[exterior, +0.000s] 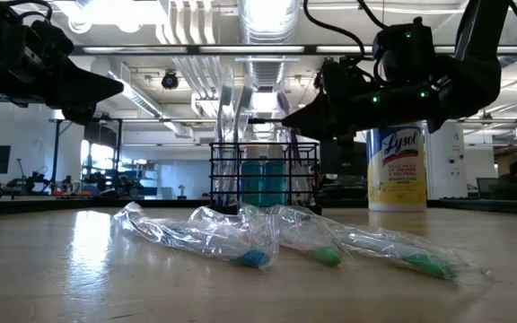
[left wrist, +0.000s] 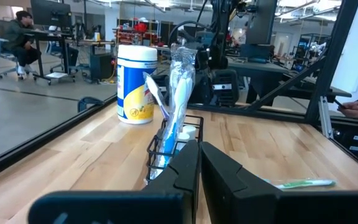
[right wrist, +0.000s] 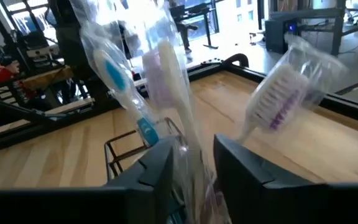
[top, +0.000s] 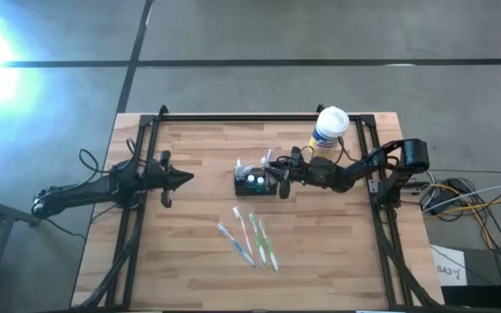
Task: Pick & Place toothbrushing station
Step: Put the purple toothbrush into the black wire organizer, then put the right green toothbrush into the black wire organizer
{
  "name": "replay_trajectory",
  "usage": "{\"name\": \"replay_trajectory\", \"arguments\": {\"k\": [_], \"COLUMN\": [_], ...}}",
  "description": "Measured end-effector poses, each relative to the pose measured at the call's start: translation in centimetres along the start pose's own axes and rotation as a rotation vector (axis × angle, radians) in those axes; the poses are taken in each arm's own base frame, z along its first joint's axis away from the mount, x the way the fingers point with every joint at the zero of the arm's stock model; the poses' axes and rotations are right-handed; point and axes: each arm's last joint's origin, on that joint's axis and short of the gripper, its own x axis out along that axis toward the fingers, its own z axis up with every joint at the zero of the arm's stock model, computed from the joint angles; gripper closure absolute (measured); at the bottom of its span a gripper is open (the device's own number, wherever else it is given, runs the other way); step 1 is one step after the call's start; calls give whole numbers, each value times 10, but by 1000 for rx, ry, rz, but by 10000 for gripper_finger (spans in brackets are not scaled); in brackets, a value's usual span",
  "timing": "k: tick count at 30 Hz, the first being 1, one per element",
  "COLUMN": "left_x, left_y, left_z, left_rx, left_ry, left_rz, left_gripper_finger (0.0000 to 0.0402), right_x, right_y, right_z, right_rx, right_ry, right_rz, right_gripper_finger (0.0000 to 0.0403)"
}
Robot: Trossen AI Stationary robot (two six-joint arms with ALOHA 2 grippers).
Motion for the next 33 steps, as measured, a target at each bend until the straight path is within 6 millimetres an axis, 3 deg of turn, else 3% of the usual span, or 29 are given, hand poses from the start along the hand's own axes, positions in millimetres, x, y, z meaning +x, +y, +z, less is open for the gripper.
{"name": "replay_trajectory", "arguments": {"k": [9, 18, 24, 28, 33], "left_x": [0, 0, -1, -2, -5], "left_y": [0, 0, 0, -2, -5], "left_z": [0, 3, 5, 14, 27], "left_rx": [-1, 1, 38, 74, 81], "left_ry": [0, -25, -23, -47, -80], "left_rz": [0, 5, 5, -20, -77], "left_gripper_finger": [381, 381, 381, 381, 381], "right_x": [-7, -23, -54, -82, -114], "right_y": [5, 32, 69, 88, 97], "right_z": [21, 72, 99, 116, 115], "right_rx": [-20, -119, -204, -196, -185], "right_ry": [-35, 96, 174, 34, 34], "right_rz": [7, 26, 121, 232, 149], "right_gripper_finger": [243, 244, 260, 276, 301]}}
